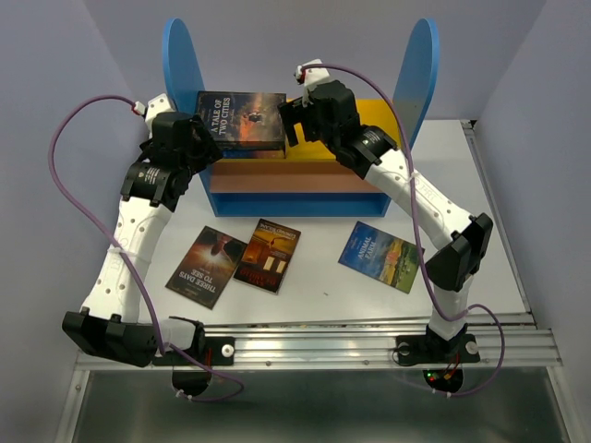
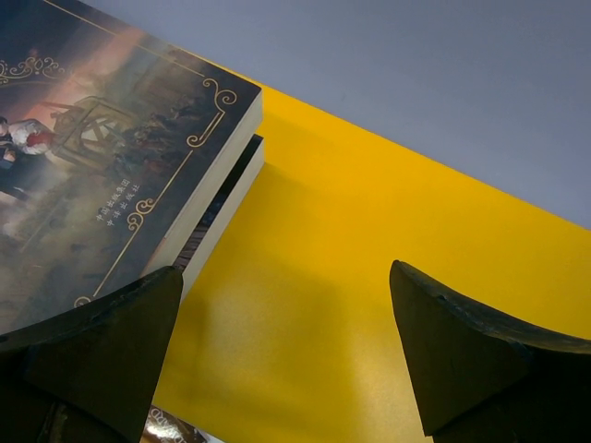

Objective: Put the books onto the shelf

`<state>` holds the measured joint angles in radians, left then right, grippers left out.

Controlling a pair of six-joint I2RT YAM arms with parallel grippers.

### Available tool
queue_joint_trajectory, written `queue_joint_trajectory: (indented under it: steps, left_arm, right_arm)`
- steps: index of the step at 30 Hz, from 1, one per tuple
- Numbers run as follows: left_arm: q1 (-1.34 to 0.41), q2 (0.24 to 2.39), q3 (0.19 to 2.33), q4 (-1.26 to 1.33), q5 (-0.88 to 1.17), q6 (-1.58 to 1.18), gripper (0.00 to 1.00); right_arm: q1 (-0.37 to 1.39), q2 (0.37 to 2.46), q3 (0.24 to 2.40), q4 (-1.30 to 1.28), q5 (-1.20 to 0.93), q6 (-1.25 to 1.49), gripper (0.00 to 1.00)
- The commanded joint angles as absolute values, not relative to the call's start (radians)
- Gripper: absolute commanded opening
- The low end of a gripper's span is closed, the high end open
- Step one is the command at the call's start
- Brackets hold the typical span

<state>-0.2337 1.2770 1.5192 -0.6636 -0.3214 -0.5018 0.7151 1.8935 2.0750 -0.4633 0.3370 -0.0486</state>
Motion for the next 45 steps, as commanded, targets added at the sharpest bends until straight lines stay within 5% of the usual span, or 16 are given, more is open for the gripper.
queue_joint_trajectory:
  steps: [1,6,10,16,24,37,45]
  left_arm:
    - [-0.230,1.246,1.552,-0.618,-0.302,-0.495,0.95]
    - [-0.232,1.119,1.436,-0.612,-0.197,-0.509,0.99]
    - [-0.233,0.984,1.260,-0.581,-0.103,-0.531,0.99]
    - [-0.241,0.836,1.071,-0.558,0.015,-0.557,0.99]
    - [-0.329,0.752,0.790,-0.436,0.178,-0.633,0.99]
    - [-0.813,0.977,0.629,-0.036,0.123,-0.776,0.99]
    - [-0.945,1.291,0.757,0.124,0.166,-0.693,0.99]
  right_arm:
    - [0.727,1.836,2.105,-0.408,0.405,-0.049,1.00]
    - [0.727,1.688,1.955,-0.410,0.543,0.000,1.00]
    - [0.727,1.485,1.633,-0.413,0.594,0.147,1.00]
    - [0.727,1.192,1.263,-0.507,0.505,0.376,1.00]
    - [0.716,1.103,0.959,-0.598,0.422,0.567,1.00]
    - [0.223,1.172,0.706,-0.468,0.218,0.528,1.00]
    - [0.069,1.311,0.721,-0.260,0.095,0.528,1.00]
